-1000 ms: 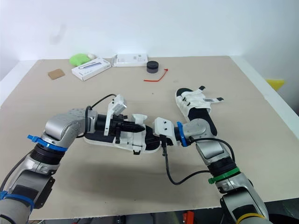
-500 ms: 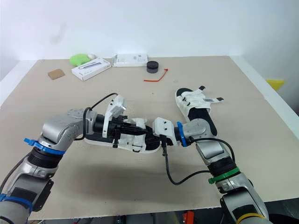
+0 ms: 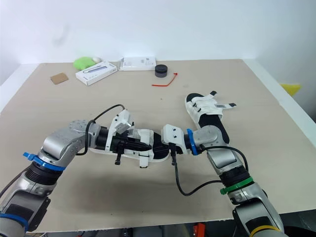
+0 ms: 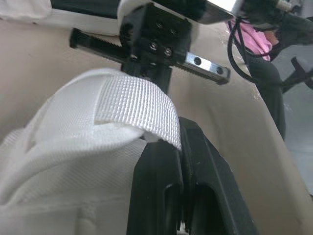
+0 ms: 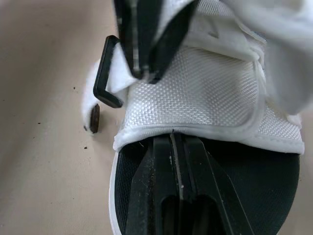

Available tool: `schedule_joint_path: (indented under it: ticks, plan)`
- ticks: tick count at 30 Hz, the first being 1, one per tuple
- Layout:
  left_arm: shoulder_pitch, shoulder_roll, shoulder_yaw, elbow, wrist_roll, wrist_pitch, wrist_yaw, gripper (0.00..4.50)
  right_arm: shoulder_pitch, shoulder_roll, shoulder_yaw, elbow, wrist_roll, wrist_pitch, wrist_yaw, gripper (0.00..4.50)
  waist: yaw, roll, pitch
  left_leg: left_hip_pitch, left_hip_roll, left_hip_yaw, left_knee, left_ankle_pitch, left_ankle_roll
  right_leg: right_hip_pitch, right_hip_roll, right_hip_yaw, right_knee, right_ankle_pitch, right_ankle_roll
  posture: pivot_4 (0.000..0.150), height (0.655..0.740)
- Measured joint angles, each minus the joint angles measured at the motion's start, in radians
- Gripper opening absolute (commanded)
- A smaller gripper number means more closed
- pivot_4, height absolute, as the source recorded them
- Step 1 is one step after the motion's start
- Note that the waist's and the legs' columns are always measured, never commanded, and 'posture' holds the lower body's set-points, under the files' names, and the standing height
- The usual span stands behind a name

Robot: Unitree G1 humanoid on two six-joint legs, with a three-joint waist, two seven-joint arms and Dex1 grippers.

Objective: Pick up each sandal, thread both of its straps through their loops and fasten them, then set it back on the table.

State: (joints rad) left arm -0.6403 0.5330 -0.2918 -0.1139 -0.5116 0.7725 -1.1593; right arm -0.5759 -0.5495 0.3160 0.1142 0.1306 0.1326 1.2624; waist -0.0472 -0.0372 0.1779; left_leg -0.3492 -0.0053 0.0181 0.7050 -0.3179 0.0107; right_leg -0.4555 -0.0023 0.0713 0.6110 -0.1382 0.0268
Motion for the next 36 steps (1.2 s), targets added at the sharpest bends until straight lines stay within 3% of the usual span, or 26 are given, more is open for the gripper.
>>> schedule_joint_path:
  ticks: [13,17,21,23,24,33,36]
  plan:
    - [0.019,0.034,-0.004,-0.066,-0.053,0.086,-0.006,0.07,-0.002,0.001,0.001,-0.001,0.001,-0.002,0.001,0.0,0.0,0.0,0.0,0.0,0.0,0.0,0.0,0.0,0.0,0.0,0.001,0.0,0.0,0.0,0.0,0.15,0.74]
    - [0.014,0.072,0.004,-0.086,-0.08,0.118,-0.023,1.21,-0.005,0.001,0.002,0.007,0.0,-0.004,0.001,0.0,-0.001,0.0,0.0,0.0,0.0,0.0,0.0,0.0,0.0,0.0,0.001,0.0,0.0,0.0,-0.001,0.15,0.74]
    - [0.012,0.115,0.013,-0.103,-0.087,0.122,-0.055,3.1,-0.007,0.002,0.003,0.011,-0.001,-0.004,0.002,0.0,-0.001,0.0,0.0,0.001,0.0,0.0,0.0,0.0,0.0,0.0,0.001,0.0,0.0,0.0,-0.001,0.15,0.74]
    - [0.011,0.156,0.013,-0.118,-0.091,0.118,-0.098,4.3,-0.008,0.002,0.004,0.011,-0.001,-0.004,0.002,0.0,-0.001,0.0,0.0,0.001,0.0,0.0,0.0,0.0,0.0,0.0,0.001,0.0,0.0,-0.001,-0.001,0.15,0.74]
    - [0.009,0.173,0.014,-0.127,-0.097,0.118,-0.116,4.46,-0.008,0.002,0.004,0.012,-0.002,-0.004,0.002,0.0,-0.001,0.0,0.0,0.001,0.0,0.0,0.0,0.0,0.0,0.0,0.001,0.0,0.0,-0.001,-0.001,0.15,0.74]
    - [0.047,0.355,0.034,-0.244,-0.199,0.186,-0.248,4.46,-0.011,0.0,0.005,0.013,-0.003,-0.005,0.004,0.0,-0.001,0.0,0.0,-0.001,0.001,0.001,0.0,0.0,0.0,-0.002,0.002,0.0,0.0,-0.001,-0.002,0.15,0.74]
    - [0.087,0.361,0.041,-0.254,-0.22,0.199,-0.248,4.46,-0.013,0.0,0.005,0.014,-0.006,-0.005,0.005,0.0,0.0,0.0,0.0,-0.001,0.001,0.0,0.0,0.0,0.0,-0.002,0.002,-0.001,0.001,-0.001,-0.002,0.15,0.74]
